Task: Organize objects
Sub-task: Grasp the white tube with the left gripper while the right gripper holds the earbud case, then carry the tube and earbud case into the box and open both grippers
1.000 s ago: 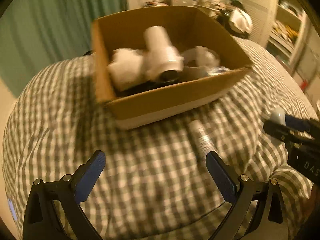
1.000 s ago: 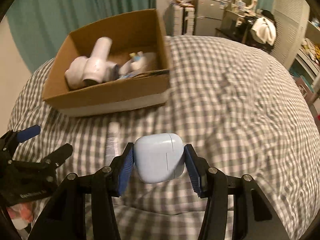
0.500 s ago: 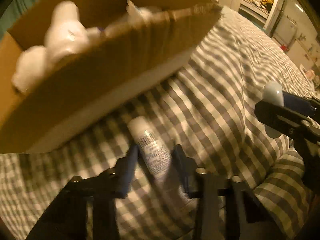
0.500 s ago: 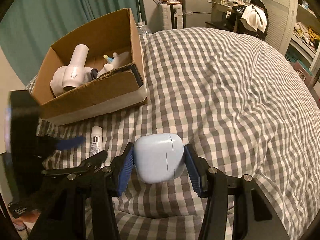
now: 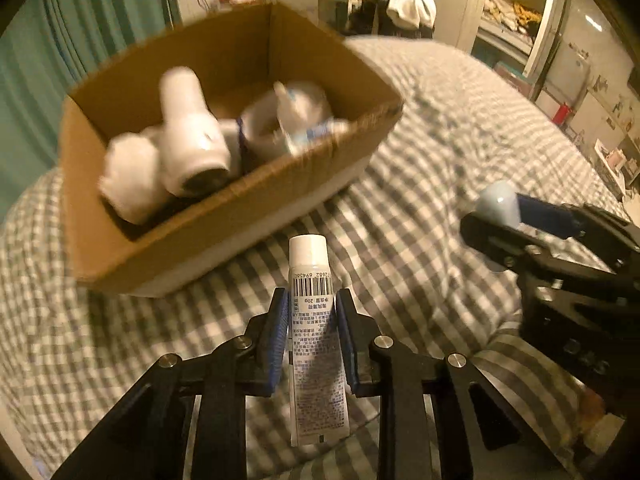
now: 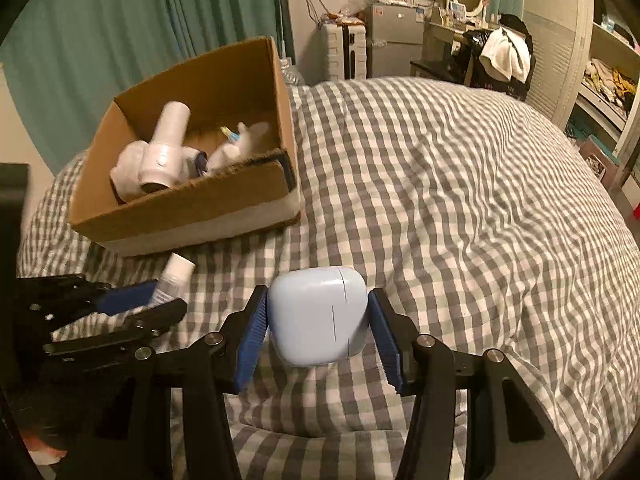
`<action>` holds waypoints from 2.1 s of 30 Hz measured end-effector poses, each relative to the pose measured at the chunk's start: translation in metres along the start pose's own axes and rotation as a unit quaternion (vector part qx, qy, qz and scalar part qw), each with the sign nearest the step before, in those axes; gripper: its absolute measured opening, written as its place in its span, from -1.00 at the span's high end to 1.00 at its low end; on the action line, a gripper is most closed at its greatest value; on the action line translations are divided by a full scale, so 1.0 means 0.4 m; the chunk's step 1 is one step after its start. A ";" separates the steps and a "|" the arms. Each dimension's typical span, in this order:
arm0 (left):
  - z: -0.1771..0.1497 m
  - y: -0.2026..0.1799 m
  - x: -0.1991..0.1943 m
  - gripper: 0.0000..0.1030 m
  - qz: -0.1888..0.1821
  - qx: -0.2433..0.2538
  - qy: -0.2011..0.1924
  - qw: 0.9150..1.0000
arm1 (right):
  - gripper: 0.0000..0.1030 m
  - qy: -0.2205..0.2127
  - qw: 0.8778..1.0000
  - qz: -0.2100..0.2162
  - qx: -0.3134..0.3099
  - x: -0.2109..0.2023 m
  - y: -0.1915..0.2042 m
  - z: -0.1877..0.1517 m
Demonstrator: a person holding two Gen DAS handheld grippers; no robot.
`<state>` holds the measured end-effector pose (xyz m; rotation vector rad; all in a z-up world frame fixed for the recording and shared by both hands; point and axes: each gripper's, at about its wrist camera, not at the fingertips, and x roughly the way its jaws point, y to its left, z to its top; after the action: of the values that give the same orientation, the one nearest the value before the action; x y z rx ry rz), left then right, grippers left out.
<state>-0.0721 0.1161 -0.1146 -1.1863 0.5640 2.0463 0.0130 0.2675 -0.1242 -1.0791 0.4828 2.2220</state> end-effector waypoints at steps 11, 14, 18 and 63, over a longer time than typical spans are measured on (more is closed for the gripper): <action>0.017 0.090 -0.247 0.53 0.052 -0.020 -0.082 0.995 | 0.03 -0.071 0.997 0.020 -0.035 -0.185 0.089 0.065; 0.021 0.114 -0.291 0.53 0.059 -0.030 -0.099 0.993 | 0.03 -0.086 0.995 0.026 -0.049 -0.225 0.115 0.083; 0.050 0.144 -0.343 0.53 0.074 -0.037 -0.120 0.989 | 0.03 -0.108 0.991 0.037 -0.069 -0.270 0.154 0.115; 0.284 0.275 0.057 0.37 0.038 -0.057 -0.114 0.991 | 0.03 -0.035 0.994 0.093 -0.053 0.243 0.175 0.459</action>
<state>-0.2268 0.1263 -0.0764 -0.9887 0.3915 2.2681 -0.1853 0.3535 -0.0875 -1.0436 0.4561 2.4651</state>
